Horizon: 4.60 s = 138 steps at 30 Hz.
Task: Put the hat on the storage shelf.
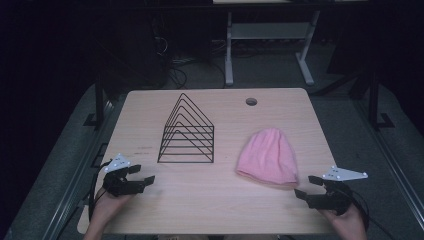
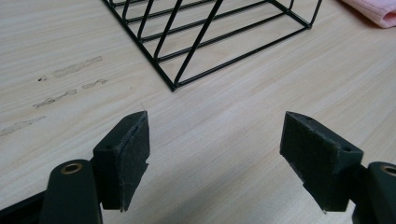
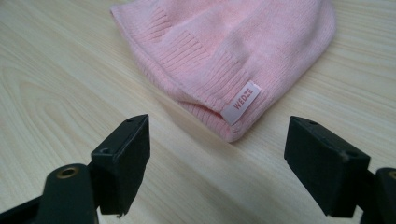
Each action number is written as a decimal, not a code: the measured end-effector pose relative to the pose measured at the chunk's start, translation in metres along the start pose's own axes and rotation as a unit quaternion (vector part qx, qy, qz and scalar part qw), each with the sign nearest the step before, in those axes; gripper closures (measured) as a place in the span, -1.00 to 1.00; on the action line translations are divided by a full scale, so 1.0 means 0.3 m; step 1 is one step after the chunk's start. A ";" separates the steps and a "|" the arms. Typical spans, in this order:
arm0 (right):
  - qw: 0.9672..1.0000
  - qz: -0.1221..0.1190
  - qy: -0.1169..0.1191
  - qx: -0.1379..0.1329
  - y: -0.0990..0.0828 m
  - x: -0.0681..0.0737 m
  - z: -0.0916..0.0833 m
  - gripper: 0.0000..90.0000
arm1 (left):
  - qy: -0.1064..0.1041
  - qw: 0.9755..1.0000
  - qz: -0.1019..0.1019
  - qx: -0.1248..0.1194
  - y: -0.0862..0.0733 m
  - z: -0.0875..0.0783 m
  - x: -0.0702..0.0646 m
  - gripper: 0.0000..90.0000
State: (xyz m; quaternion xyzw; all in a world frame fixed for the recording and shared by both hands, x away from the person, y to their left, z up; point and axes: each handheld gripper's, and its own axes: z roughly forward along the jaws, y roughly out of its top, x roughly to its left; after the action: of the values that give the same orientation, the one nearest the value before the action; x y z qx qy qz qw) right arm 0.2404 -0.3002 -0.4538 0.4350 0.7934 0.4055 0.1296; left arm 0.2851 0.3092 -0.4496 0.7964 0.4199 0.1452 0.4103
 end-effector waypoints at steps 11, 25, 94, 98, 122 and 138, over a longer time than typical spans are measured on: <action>1.000 -0.008 0.007 -0.006 0.045 0.005 0.011 -0.60 | -0.001 1.000 0.002 0.002 -0.003 -0.004 -0.011 -0.47; 1.000 -0.014 0.025 0.005 0.187 -0.048 0.024 -0.60 | 0.001 1.000 -0.003 0.002 -0.004 0.000 -0.002 -0.47; 0.990 0.061 0.070 0.110 0.504 -0.375 0.395 -0.21 | 0.016 1.000 -0.019 0.002 -0.015 -0.019 0.027 -0.47; 0.989 0.069 0.069 0.114 0.498 -0.381 0.414 -0.08 | 0.014 1.000 -0.019 0.003 -0.015 -0.017 0.028 -0.47; 0.983 0.098 0.077 0.136 0.449 -0.390 0.472 0.17 | 0.010 1.000 -0.019 0.008 -0.022 -0.015 0.046 -0.47; 0.980 0.122 0.094 0.127 0.434 -0.377 0.480 0.53 | 0.011 1.000 -0.018 0.001 -0.020 -0.018 0.045 -0.47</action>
State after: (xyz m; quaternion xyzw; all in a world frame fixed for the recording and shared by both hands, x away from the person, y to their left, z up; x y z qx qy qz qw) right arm 0.4634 -0.2756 -0.4638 0.5012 0.7884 0.3529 -0.0521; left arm 0.2870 0.3245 -0.4524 0.7874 0.4387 0.1460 0.4077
